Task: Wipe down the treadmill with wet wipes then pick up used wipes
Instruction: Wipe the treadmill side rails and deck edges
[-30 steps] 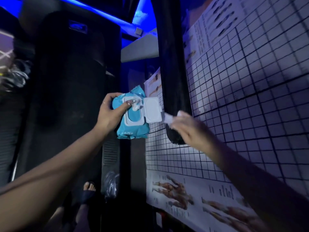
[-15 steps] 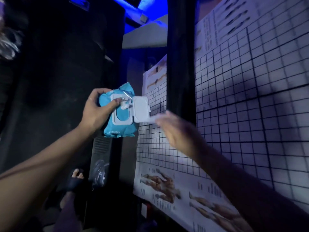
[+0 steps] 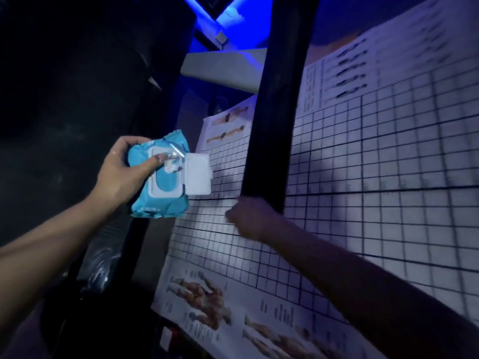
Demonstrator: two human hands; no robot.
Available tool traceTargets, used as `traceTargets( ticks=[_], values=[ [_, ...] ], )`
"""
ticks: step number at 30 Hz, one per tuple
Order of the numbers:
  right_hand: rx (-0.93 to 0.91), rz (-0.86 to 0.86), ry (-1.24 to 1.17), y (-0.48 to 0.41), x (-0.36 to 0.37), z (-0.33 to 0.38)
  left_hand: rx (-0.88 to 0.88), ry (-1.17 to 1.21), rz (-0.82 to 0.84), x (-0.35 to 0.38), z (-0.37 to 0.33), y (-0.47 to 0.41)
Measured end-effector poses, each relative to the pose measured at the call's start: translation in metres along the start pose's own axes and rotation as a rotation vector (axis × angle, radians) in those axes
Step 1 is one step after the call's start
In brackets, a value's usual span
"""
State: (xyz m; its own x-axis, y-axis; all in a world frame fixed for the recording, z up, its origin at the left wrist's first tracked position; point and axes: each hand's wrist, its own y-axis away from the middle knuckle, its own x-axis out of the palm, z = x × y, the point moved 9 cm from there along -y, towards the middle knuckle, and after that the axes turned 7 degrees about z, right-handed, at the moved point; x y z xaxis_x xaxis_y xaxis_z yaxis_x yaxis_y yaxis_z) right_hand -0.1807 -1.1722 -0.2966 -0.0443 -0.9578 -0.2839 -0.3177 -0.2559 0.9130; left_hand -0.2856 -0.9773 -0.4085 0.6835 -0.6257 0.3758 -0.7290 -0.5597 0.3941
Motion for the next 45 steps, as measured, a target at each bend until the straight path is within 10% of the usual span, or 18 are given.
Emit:
traceTargets(
  ticks=[4, 10, 15, 25, 32, 45],
  values=[
    [-0.124, 0.114, -0.299, -0.008, -0.030, -0.002, -0.019, 0.017, 0.002, -0.002, 0.002, -0.002],
    [0.321, -0.516, -0.166, -0.051, -0.157, -0.159, -0.026, 0.088, -0.052, -0.004, 0.004, -0.013],
    [0.211, -0.265, 0.075, -0.065, -0.105, -0.130, -0.032, 0.060, -0.040, 0.002, 0.004, -0.012],
    [-0.188, 0.025, -0.203, 0.003, 0.005, -0.003, -0.025, 0.003, -0.005, 0.006, -0.015, 0.018],
    [0.091, -0.737, -0.486, 0.019, -0.070, -0.112, -0.001, -0.068, -0.009, 0.006, -0.017, 0.044],
    [0.115, -1.064, -0.423, 0.029, -0.026, -0.084, -0.077, -0.097, -0.055, -0.063, 0.000, 0.047]
  ],
)
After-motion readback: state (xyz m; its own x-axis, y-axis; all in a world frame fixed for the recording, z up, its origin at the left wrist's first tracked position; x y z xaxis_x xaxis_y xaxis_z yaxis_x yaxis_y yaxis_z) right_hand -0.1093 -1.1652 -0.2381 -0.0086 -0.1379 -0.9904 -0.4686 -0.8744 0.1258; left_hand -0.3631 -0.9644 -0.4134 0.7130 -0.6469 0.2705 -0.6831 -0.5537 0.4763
